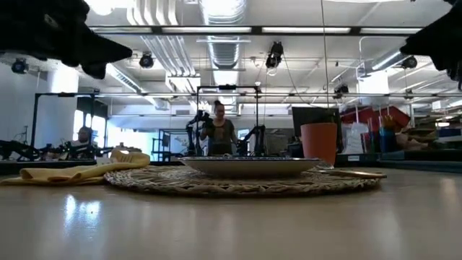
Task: Set table place
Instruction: Return to Home Position
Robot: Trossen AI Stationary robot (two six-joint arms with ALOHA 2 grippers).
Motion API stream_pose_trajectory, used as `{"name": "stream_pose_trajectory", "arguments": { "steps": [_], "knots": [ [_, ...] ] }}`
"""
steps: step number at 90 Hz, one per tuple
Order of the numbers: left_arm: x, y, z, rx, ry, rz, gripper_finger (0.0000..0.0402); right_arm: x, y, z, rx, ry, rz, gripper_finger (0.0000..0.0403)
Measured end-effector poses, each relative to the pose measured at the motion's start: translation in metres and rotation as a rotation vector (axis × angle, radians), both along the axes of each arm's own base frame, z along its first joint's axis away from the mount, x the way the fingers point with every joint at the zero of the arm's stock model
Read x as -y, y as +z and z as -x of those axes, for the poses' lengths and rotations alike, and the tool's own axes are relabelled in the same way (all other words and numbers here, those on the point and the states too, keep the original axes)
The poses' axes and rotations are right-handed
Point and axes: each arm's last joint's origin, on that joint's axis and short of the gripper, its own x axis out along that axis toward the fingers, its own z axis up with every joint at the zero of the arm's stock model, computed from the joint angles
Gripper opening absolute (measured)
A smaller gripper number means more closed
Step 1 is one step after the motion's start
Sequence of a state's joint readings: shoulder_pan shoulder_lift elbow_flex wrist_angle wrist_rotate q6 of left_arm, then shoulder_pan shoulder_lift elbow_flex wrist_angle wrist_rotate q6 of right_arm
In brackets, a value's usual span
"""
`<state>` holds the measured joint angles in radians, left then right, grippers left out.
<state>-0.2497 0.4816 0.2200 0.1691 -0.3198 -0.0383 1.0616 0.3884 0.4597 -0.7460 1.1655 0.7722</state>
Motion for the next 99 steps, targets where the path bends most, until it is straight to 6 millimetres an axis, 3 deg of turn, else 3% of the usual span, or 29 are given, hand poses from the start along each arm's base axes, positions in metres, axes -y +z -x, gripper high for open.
{"name": "stream_pose_trajectory", "arguments": {
  "steps": [17,27,61,99],
  "knots": [
    [-0.002,0.010,0.000,0.014,0.012,-0.088,0.0001,0.012,0.023,0.003,0.125,0.063,0.057,0.0104],
    [-0.004,0.007,0.000,0.011,0.022,-0.083,0.0001,0.021,0.025,0.006,0.153,0.053,0.071,0.0101],
    [-0.015,-0.036,0.007,0.153,0.094,-0.040,0.0001,0.022,-0.011,-0.007,0.212,-0.013,0.040,0.0081],
    [-0.038,-0.038,0.005,0.135,0.021,-0.010,0.0000,0.038,-0.030,-0.028,0.193,-0.013,0.061,0.0069]
  ]
}}
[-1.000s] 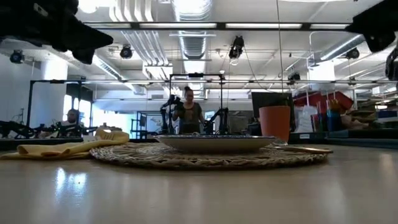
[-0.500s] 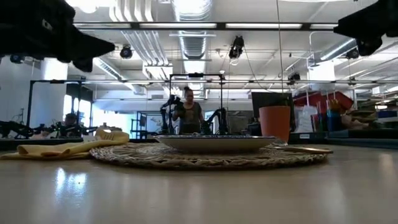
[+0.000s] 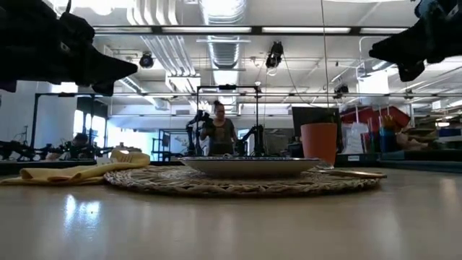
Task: Set table place
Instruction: Return to Home Position
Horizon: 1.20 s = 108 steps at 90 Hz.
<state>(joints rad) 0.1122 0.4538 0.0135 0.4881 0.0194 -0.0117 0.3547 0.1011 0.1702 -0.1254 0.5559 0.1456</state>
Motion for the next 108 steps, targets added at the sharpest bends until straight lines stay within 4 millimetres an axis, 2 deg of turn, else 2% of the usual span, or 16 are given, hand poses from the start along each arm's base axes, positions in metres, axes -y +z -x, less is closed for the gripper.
{"name": "stream_pose_trajectory", "arguments": {
  "steps": [21,37,48,66,78,99,108],
  "knots": [
    [0.000,-0.001,0.000,-0.003,-0.049,0.014,0.0000,0.016,-0.010,-0.015,0.036,-0.007,-0.030,0.0069],
    [0.000,-0.004,-0.001,-0.026,-0.049,0.030,0.0000,0.031,-0.030,-0.027,-0.019,-0.009,-0.061,0.0069],
    [0.000,-0.004,-0.001,-0.031,-0.065,0.061,0.0000,0.038,-0.032,-0.030,-0.030,-0.044,-0.066,0.0069],
    [0.002,-0.009,-0.001,-0.084,-0.117,0.084,0.0000,0.040,-0.034,-0.024,-0.094,-0.125,-0.079,0.0069],
    [0.002,-0.011,-0.001,-0.098,-0.117,0.088,0.0000,0.038,-0.042,-0.016,-0.142,-0.115,-0.113,0.0069],
    [0.009,0.005,0.002,0.054,-0.191,0.031,0.0000,0.034,-0.029,-0.003,0.031,-0.053,-0.089,0.0069],
    [0.012,0.006,0.004,0.062,-0.212,0.025,0.0000,0.033,-0.027,-0.001,-0.014,-0.037,-0.092,0.0069]
  ]
}}
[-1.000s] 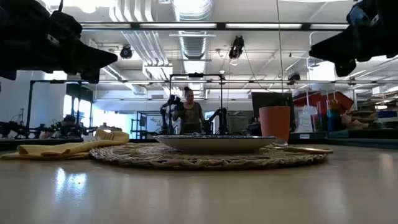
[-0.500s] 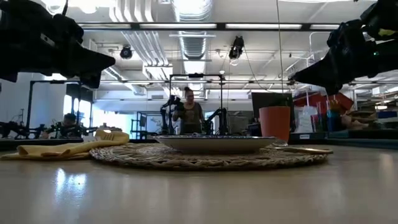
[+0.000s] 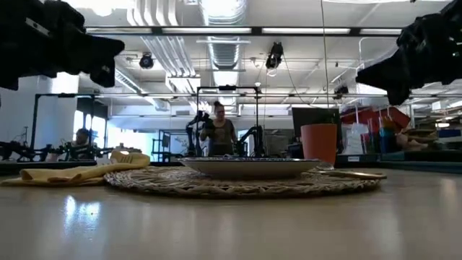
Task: Set table place
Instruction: Return to Home Position
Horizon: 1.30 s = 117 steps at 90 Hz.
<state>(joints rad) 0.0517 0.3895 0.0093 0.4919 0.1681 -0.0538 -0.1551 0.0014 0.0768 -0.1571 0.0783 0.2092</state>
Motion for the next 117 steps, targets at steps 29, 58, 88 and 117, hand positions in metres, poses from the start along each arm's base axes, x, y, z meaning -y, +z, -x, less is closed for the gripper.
{"name": "stream_pose_trajectory", "arguments": {
  "steps": [29,58,88,117],
  "knots": [
    [-0.001,0.001,0.004,0.011,0.074,-0.028,0.0000,0.001,0.002,-0.006,0.156,-0.026,0.082,0.0069],
    [-0.001,-0.004,0.002,-0.042,0.074,-0.040,0.0000,-0.003,-0.005,-0.005,0.102,0.124,0.081,0.0069],
    [-0.001,0.002,0.003,0.027,0.094,-0.064,0.0000,-0.003,-0.001,-0.005,0.137,0.119,0.096,0.0069],
    [-0.002,-0.016,0.001,-0.169,0.092,0.094,0.0000,-0.002,-0.002,-0.006,0.117,0.086,0.134,0.0069]
  ]
}}
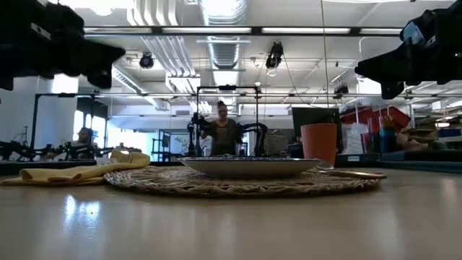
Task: Set table place
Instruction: Return to Home Position
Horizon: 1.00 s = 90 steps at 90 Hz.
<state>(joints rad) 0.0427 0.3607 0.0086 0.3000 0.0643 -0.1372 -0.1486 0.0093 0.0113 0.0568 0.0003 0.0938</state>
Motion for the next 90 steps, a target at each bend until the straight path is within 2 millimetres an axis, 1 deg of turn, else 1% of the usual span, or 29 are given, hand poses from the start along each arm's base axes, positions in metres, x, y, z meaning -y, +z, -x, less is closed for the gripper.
{"name": "stream_pose_trajectory", "arguments": {
  "steps": [7,15,20,29,45,61,70,90],
  "knots": [
    [0.000,-0.002,0.000,-0.023,0.019,0.026,0.0000,0.000,-0.001,0.000,-0.008,-0.001,0.009,0.0069],
    [0.000,0.000,0.000,0.001,0.019,0.013,0.0000,0.000,-0.001,0.000,-0.009,-0.003,0.023,0.0069],
    [-0.001,-0.005,0.001,-0.051,0.032,0.018,0.0000,0.000,-0.001,0.000,-0.010,-0.002,0.024,0.0069],
    [-0.001,-0.015,0.003,-0.152,0.060,0.076,0.0000,0.000,-0.002,0.000,-0.026,-0.002,0.021,0.0069],
    [-0.001,-0.023,0.007,-0.244,0.070,0.117,0.0000,0.000,-0.004,0.000,-0.046,-0.001,0.028,0.0069],
    [0.000,-0.019,0.008,-0.256,0.051,0.116,0.0000,0.000,-0.005,0.000,-0.050,0.000,0.009,0.0069],
    [0.001,-0.014,0.010,-0.212,0.030,0.077,0.0000,0.000,-0.006,-0.001,-0.061,0.000,0.009,0.0069],
    [0.001,0.005,0.023,0.007,0.010,-0.047,0.0000,0.000,-0.006,-0.002,-0.074,-0.001,0.042,0.0069]
  ]
}}
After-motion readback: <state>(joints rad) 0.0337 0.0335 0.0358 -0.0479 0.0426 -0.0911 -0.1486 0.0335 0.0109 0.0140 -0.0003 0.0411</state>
